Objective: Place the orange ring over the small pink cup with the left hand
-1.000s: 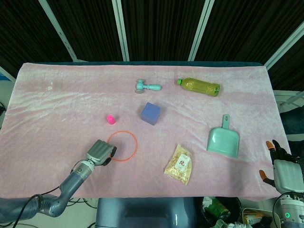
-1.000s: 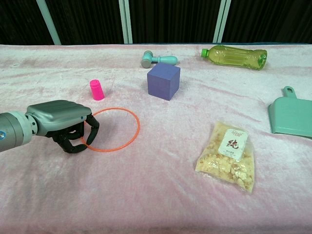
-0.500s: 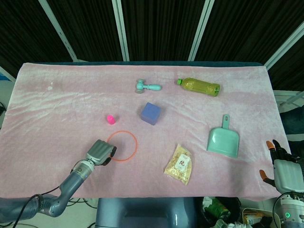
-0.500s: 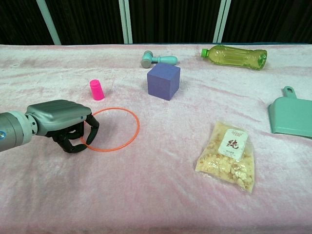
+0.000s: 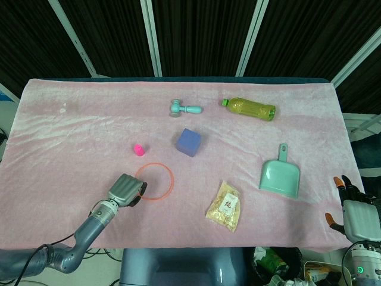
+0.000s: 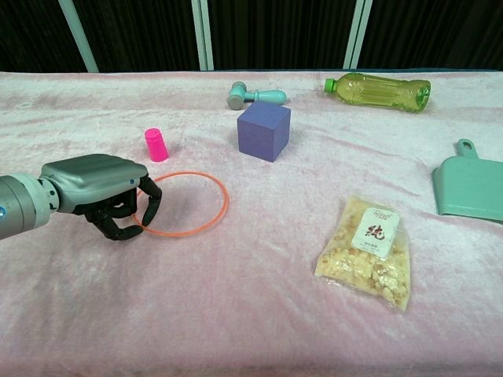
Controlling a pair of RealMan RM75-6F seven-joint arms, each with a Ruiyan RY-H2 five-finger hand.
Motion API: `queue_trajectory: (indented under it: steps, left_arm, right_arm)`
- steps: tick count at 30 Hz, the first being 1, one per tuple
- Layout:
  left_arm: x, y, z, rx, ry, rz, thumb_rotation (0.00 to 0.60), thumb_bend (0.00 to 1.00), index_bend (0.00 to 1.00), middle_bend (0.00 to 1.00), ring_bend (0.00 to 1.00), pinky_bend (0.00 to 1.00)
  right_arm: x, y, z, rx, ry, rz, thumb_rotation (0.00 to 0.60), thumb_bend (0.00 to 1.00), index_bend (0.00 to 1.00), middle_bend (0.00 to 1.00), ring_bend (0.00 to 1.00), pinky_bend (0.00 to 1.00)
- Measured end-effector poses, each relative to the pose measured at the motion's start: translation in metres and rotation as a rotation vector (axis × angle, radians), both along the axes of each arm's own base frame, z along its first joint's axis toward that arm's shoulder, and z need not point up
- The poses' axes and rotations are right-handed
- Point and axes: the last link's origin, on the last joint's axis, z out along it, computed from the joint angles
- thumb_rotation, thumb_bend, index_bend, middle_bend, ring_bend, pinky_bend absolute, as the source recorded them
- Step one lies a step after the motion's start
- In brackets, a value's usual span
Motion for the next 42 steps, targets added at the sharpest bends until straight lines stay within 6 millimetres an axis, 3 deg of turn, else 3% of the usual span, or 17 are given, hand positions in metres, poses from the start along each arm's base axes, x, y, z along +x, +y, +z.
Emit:
queue_trajectory:
  steps: [13,26,33,42]
  left_arm:
    - [0.023,-0.004,0.026,0.062,-0.175,-0.062,0.6,0.46,0.65,0.97,0.97,0.92]
    - [0.039,0.009,0.053,0.153,-0.271,-0.113,0.6,0.46,0.66,0.97,0.97,0.92]
    - [0.04,0.025,0.062,0.216,-0.235,-0.115,0.6,0.46,0.66,0.97,0.97,0.92]
    - [0.023,0.056,0.066,0.322,-0.153,-0.065,0.6,0.46,0.66,0.97,0.97,0.92]
  right_arm:
    - [0.0,0.0,0.0,0.0,-0.002,0.0,0.6,0.22,0.07,0.03,0.13,0.21]
    - [0.0,0.0,0.0,-0.001,-0.003,-0.001,0.6,0.21,0.07,0.03,0.13,0.21]
    - [0.0,0.001,0.0,-0.001,-0.002,-0.001,0.6,0.22,0.07,0.03,0.13,0.21]
    - [0.0,0.0,0.0,-0.002,0.0,-0.005,0.6,0.22,0.07,0.03,0.13,0.21]
